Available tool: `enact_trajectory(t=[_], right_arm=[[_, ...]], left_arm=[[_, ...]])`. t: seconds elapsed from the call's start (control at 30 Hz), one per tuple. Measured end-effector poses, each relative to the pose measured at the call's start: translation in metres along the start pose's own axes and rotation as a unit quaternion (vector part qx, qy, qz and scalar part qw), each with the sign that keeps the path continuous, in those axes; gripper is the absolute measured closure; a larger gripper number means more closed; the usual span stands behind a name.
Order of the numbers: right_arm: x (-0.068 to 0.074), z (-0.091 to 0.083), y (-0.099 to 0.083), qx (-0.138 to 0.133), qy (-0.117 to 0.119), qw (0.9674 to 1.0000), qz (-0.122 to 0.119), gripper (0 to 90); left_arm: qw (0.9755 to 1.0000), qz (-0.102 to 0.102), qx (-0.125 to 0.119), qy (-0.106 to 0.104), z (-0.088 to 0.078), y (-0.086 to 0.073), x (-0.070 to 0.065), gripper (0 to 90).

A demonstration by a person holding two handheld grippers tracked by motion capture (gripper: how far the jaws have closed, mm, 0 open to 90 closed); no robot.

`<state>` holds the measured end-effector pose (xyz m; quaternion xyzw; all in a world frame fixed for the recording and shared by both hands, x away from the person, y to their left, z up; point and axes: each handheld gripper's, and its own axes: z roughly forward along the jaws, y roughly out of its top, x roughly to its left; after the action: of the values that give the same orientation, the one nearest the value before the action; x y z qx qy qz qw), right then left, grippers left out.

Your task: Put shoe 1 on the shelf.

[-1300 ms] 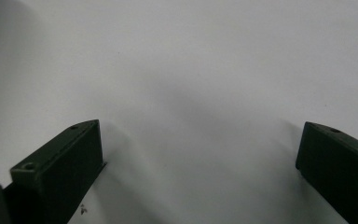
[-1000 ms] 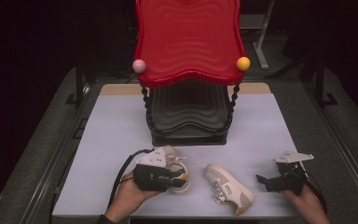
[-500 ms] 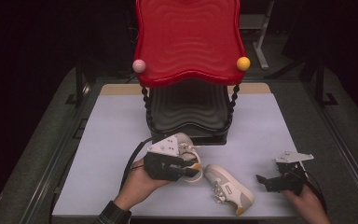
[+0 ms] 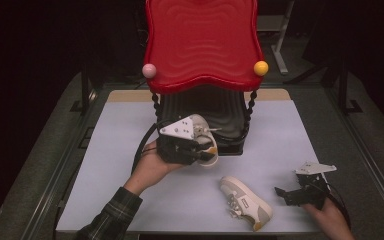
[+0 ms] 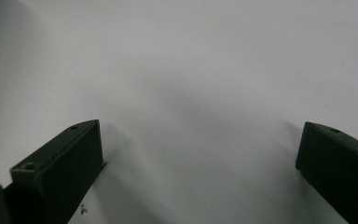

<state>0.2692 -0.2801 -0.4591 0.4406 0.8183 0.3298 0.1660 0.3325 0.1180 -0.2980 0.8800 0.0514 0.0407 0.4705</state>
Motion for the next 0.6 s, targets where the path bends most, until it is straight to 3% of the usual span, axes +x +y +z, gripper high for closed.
enact_trajectory(t=[0.03,0.17,0.33,0.43,0.6], right_arm=[[0.000,0.000,0.000,0.000,0.000,1.0000,-0.001,0.0],[0.000,0.000,0.000,0.000,0.000,1.0000,-0.001,0.0],[0.000,0.000,0.000,-0.001,0.000,1.0000,0.000,0.0],[0.000,0.000,0.000,0.000,0.000,1.0000,0.000,0.0],[0.000,0.000,0.000,-0.001,0.000,1.0000,0.000,0.0]], left_arm=[[1.0000,0.000,0.000,0.000,0.000,0.000,0.000,76.7],[0.9997,0.020,0.010,0.009,0.004,0.002,0.024,76.7],[0.9991,0.032,0.017,0.024,0.008,0.002,0.043,76.7],[0.9994,0.026,0.014,0.020,0.012,-0.003,0.058,76.9],[0.9990,0.031,0.023,0.023,0.017,-0.006,0.058,77.2]])
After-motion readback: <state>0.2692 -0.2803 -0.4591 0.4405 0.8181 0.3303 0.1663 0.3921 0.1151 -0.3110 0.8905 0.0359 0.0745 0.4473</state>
